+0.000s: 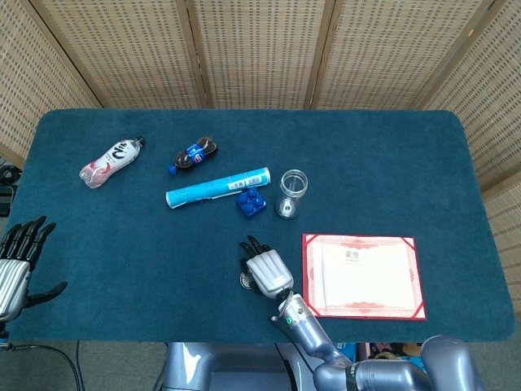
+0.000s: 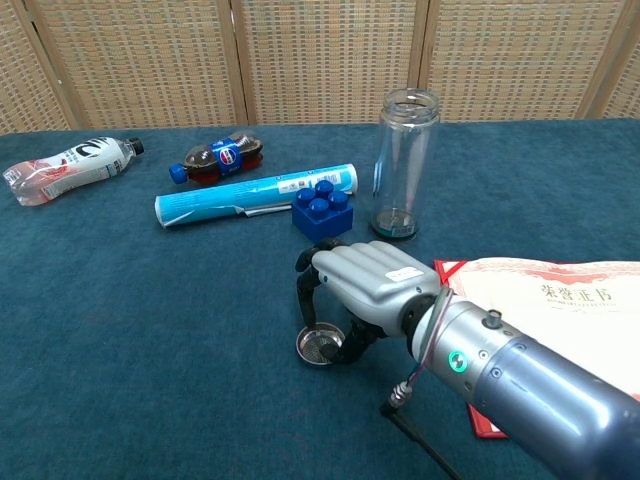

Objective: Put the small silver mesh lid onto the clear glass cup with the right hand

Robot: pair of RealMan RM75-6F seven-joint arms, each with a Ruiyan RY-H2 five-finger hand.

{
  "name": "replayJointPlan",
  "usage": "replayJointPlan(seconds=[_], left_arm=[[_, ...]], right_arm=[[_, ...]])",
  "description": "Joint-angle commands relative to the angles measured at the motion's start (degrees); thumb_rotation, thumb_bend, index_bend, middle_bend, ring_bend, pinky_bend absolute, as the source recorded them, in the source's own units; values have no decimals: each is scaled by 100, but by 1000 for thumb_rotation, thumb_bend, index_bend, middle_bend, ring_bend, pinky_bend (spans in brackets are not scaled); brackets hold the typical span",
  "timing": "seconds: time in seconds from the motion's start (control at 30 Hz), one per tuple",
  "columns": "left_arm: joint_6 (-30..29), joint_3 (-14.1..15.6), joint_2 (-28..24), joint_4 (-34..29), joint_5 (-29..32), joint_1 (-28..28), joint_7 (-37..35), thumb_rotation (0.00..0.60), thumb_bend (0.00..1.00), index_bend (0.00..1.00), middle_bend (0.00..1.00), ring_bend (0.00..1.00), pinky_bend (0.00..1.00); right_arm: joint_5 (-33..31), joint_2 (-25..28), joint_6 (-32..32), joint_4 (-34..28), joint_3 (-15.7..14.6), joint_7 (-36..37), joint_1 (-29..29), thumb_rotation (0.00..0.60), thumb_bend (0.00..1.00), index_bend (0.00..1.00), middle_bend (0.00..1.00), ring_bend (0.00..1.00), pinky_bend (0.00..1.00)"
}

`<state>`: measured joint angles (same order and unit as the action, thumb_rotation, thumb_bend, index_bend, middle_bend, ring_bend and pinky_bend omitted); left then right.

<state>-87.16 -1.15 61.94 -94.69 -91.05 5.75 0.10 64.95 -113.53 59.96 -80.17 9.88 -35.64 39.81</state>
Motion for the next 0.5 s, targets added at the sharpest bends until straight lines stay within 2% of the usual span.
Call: replayJointPlan(seconds=[0.03, 0.5], left_arm=[[1, 1, 2, -1, -5, 3, -1, 600, 180, 0, 0, 0, 0], [19, -6, 7, 21, 6, 20, -32, 600, 179, 0, 0, 0, 0]], right_arm=[[4, -26, -11, 43, 12, 36, 15, 600, 439, 547, 233, 28, 344], [-34, -129, -71, 256, 44, 97, 81, 600, 456, 590, 257, 41, 346]])
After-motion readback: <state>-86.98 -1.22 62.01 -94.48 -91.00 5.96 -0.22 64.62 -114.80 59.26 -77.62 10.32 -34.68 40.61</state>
